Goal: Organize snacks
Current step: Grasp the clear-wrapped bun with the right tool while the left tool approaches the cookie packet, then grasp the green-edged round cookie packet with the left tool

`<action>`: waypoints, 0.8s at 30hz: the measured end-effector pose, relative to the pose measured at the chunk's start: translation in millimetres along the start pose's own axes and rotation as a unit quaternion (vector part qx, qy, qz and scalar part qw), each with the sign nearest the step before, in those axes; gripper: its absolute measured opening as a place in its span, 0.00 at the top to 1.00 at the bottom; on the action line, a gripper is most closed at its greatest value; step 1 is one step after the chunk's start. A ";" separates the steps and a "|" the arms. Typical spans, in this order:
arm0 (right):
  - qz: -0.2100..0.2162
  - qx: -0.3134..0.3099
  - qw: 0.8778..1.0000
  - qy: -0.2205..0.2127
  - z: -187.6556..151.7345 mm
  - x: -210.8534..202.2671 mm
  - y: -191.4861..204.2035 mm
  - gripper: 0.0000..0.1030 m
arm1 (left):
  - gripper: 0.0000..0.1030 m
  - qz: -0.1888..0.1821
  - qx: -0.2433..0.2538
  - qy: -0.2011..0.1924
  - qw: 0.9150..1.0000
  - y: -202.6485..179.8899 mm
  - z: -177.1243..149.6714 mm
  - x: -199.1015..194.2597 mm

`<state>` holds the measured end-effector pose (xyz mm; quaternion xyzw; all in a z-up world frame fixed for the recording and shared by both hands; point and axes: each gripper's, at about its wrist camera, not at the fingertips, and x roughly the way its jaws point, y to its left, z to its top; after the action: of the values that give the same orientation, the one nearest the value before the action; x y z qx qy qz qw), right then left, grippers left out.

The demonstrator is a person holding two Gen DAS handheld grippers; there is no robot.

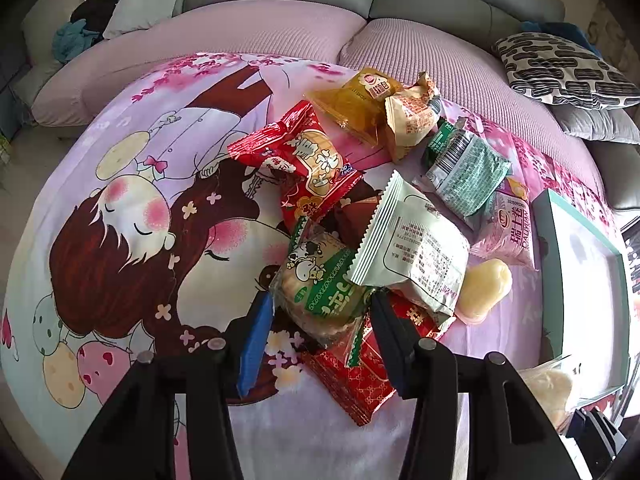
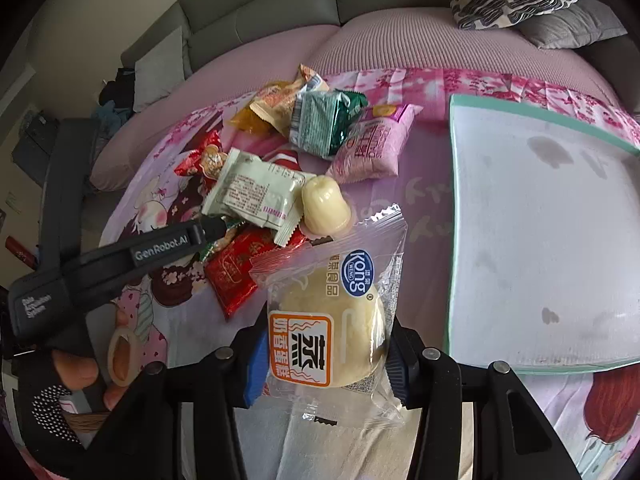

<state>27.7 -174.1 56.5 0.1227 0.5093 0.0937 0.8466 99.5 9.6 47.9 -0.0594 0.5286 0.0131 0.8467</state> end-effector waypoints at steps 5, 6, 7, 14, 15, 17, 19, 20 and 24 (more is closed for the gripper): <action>0.001 0.009 1.000 -0.011 1.9 -8.4 -2.4 0.50 | 0.51 -0.003 0.000 -0.013 1.000 2.4 3.6 -11.3; 0.002 0.009 1.000 -0.013 1.2 -11.2 -4.1 0.50 | 0.51 0.002 -0.002 -0.014 1.000 4.0 3.9 -11.3; 0.003 0.009 1.000 -0.013 1.3 -12.3 -4.9 0.50 | 0.52 0.008 -0.005 -0.013 1.000 5.6 3.6 -10.9; 0.003 0.015 1.000 -0.009 1.8 -9.1 -8.0 0.50 | 0.52 0.046 -0.026 -0.007 0.999 18.9 2.0 -5.1; 0.002 0.016 1.000 -0.009 1.4 -8.8 -8.2 0.50 | 0.52 0.053 -0.027 -0.008 0.998 20.2 1.4 -5.0; 0.000 0.017 1.000 -0.009 0.9 -8.1 -9.0 0.50 | 0.52 0.073 -0.020 -0.003 0.997 21.2 0.4 -1.3; -0.001 0.019 1.000 -0.006 1.0 -5.5 -9.0 0.50 | 0.51 0.071 -0.022 0.005 0.997 22.7 -0.9 4.1; -0.002 0.021 1.000 -0.003 0.6 -3.3 -10.1 0.50 | 0.51 0.070 -0.022 0.009 0.997 23.0 -1.3 7.5; -0.007 0.024 1.000 0.014 -1.5 7.7 -12.8 0.50 | 0.47 0.069 -0.021 0.012 0.997 24.0 0.5 13.4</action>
<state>30.4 -183.9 45.5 0.1378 0.5237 0.0771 0.8372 103.8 32.9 33.9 -0.0405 0.5412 0.0820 0.8359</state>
